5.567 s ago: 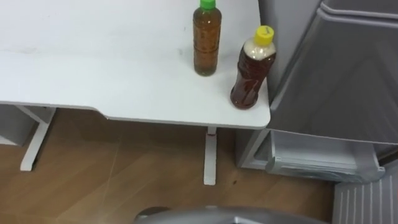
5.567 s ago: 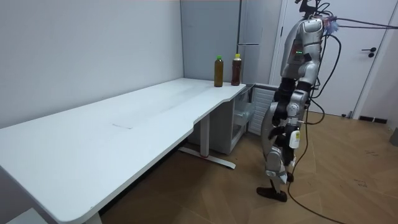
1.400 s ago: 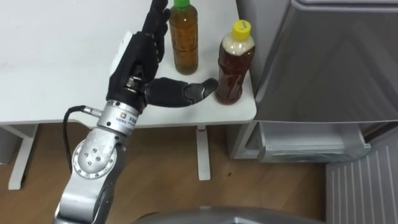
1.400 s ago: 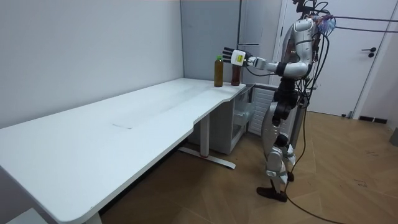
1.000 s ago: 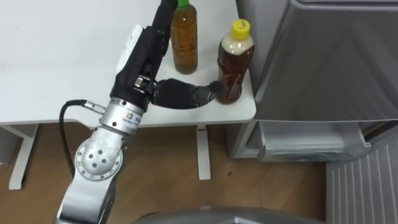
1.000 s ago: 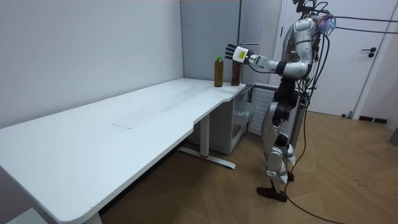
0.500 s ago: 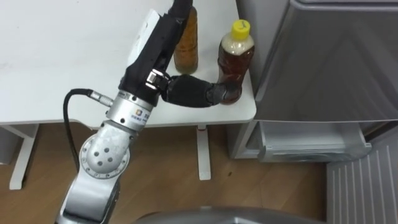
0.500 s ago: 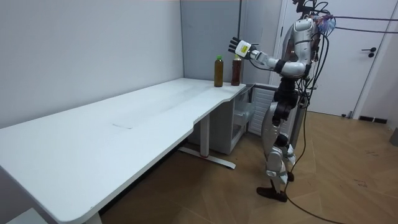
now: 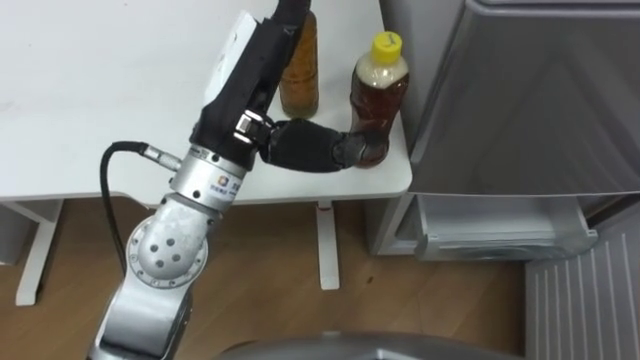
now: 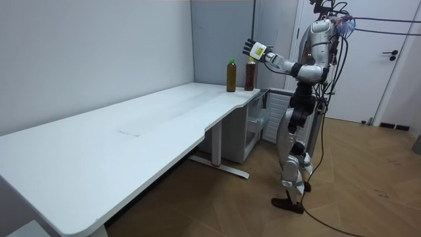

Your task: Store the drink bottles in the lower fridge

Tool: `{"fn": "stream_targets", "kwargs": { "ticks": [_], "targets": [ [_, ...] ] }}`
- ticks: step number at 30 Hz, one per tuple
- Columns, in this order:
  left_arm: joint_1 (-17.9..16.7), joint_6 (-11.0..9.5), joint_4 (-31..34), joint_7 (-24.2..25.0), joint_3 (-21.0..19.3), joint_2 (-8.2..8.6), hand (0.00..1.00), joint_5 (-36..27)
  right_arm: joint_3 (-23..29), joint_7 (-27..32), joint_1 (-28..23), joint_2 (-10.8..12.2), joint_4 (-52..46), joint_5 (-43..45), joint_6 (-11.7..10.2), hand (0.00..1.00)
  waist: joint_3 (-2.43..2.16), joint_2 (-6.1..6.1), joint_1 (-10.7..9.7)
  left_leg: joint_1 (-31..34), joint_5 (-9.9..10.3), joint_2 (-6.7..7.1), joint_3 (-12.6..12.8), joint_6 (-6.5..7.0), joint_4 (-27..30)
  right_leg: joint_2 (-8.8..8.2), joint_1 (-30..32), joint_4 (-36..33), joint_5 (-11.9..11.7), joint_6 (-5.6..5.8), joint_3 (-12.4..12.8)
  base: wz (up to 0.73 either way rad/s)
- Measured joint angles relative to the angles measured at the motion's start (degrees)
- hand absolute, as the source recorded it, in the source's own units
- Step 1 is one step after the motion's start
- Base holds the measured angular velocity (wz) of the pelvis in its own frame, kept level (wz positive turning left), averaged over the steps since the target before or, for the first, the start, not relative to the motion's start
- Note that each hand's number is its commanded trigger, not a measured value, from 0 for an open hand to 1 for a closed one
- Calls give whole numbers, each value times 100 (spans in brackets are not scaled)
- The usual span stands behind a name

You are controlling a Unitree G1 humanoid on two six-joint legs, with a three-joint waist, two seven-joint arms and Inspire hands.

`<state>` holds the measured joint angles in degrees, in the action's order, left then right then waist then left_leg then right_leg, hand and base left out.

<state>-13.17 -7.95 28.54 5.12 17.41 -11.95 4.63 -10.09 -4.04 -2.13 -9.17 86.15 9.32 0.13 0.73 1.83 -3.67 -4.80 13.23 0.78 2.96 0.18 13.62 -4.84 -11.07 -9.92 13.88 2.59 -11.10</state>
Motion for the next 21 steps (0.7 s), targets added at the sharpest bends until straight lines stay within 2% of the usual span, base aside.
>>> {"fn": "stream_targets", "kwargs": {
  "ticks": [4,11,21],
  "targets": [
    [0,1,-1,3,157,-35,0,-2,-3,-35,91,-1,107,-1,19,0,-1,25,-75,-1,0,-1,8,0,-2,0,7,0,0,0,6,0],
    [0,1,-2,14,226,-34,0,-4,0,-38,92,-1,106,1,64,0,0,49,-88,2,0,-2,14,0,-1,1,10,2,-1,-1,12,0],
    [72,2,-12,35,233,-20,0,-4,6,-45,86,1,99,34,67,0,-4,-20,-100,0,0,-5,33,0,4,4,12,3,-6,-8,49,0]
  ]
}}
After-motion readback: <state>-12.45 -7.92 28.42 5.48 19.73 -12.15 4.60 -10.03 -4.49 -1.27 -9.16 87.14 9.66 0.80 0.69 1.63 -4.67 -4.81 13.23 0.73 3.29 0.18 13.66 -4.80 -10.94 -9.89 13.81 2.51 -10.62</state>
